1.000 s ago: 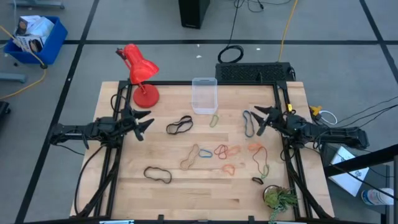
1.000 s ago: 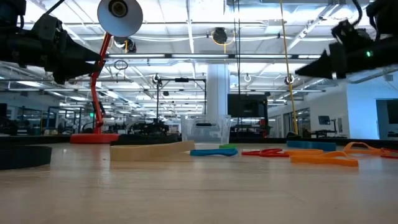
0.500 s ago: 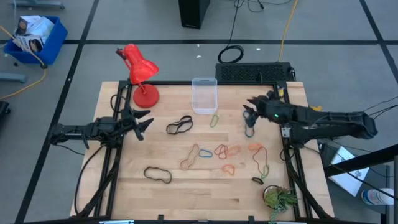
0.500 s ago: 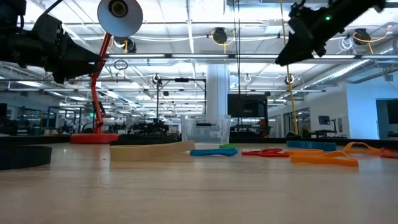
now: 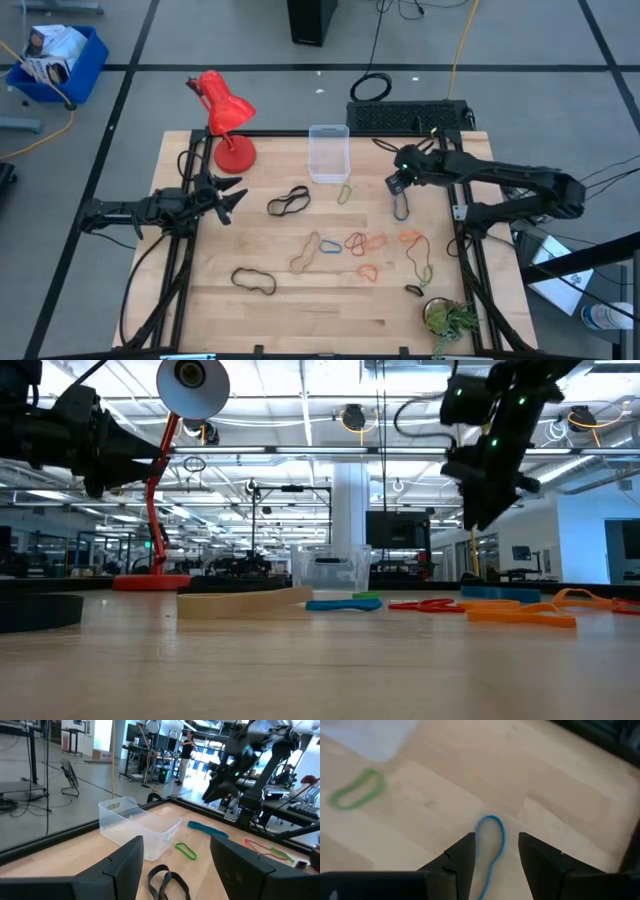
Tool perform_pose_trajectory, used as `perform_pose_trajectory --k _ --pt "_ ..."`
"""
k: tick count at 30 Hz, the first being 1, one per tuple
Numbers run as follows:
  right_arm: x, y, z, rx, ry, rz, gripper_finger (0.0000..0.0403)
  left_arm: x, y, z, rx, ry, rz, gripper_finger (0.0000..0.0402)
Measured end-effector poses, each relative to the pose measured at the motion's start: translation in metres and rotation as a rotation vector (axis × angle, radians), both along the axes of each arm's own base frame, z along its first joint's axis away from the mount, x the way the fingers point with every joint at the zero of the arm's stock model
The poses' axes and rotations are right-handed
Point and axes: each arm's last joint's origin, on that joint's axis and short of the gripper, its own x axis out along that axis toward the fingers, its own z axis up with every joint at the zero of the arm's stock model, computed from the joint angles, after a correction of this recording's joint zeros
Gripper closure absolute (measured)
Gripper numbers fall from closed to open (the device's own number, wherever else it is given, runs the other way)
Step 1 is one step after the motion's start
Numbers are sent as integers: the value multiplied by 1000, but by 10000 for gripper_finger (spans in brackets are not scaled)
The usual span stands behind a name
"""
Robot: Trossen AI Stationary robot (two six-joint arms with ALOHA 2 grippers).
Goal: Pick and place rubber bands into bin
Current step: Put the blue rubber band into the transparent bin
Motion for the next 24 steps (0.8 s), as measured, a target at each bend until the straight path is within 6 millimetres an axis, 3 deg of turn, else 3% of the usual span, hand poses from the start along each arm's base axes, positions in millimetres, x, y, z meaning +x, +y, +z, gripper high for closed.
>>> perform_pose_trajectory --k 9,18,24 --pt "9 -23 -41 109 163 -53 259 0 0 0 -2 -1 0 165" --pt "4 -30 -86 228 183 -49 259 0 0 0 -1 -1 0 165" --pt "0 -29 -92 238 168 -53 275 0 0 0 -1 0 0 165"
